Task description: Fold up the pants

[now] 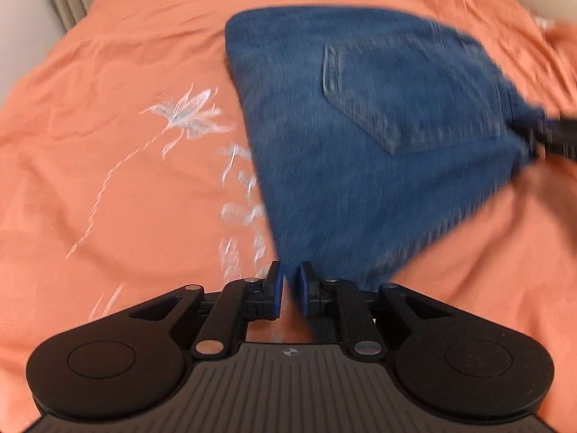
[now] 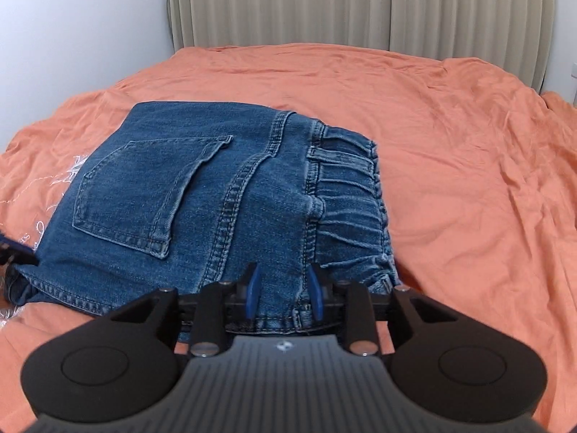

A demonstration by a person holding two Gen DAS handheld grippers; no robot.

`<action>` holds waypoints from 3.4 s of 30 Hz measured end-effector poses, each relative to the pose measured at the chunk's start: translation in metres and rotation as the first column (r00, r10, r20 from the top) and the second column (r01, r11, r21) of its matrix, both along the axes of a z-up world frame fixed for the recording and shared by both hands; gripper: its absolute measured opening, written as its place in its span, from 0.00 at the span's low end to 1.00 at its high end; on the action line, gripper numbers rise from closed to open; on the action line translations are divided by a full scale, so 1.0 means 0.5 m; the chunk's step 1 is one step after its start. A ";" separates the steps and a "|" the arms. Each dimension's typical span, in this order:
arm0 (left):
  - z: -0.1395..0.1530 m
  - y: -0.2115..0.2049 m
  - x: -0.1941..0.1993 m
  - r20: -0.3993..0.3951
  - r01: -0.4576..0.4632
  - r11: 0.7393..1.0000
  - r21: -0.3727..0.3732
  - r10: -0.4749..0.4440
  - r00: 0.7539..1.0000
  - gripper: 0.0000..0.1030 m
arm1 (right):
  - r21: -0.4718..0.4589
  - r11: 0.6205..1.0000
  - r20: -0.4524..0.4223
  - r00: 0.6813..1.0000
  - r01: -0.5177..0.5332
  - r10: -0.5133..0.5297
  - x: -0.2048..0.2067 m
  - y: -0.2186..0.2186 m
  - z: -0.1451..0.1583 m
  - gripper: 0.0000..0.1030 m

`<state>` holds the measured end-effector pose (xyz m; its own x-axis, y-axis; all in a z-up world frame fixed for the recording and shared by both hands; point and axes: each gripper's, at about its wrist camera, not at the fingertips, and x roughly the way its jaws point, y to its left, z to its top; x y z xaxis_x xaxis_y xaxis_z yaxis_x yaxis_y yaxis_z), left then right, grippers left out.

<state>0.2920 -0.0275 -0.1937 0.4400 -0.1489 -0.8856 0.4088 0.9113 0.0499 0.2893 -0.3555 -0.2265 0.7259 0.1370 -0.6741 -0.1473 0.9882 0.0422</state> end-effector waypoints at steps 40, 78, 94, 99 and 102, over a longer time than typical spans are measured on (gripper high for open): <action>-0.069 0.120 0.164 -0.226 -0.356 0.606 -0.711 0.282 0.932 0.12 | 0.769 0.522 -0.223 0.921 0.368 -0.320 0.003 -0.197 -0.124 0.31; 0.071 0.367 -0.047 -0.056 -0.244 0.950 -0.195 0.237 0.970 0.13 | 0.610 0.769 -0.225 0.972 0.192 -0.064 -0.250 0.279 -0.006 0.24; 0.264 0.369 -0.148 0.192 -0.210 0.978 -0.014 0.208 0.959 0.50 | 0.323 0.942 -0.131 0.990 0.093 -0.053 -0.227 0.320 0.125 0.69; 0.439 0.367 -0.233 0.315 -0.201 0.972 0.118 0.156 0.936 0.54 | 0.267 0.964 0.028 1.000 -0.004 -0.003 -0.299 0.318 0.211 0.71; 0.515 0.364 -0.293 0.351 -0.203 0.948 0.244 0.108 0.930 0.59 | 0.276 0.960 0.099 0.995 -0.048 0.021 -0.335 0.318 0.257 0.72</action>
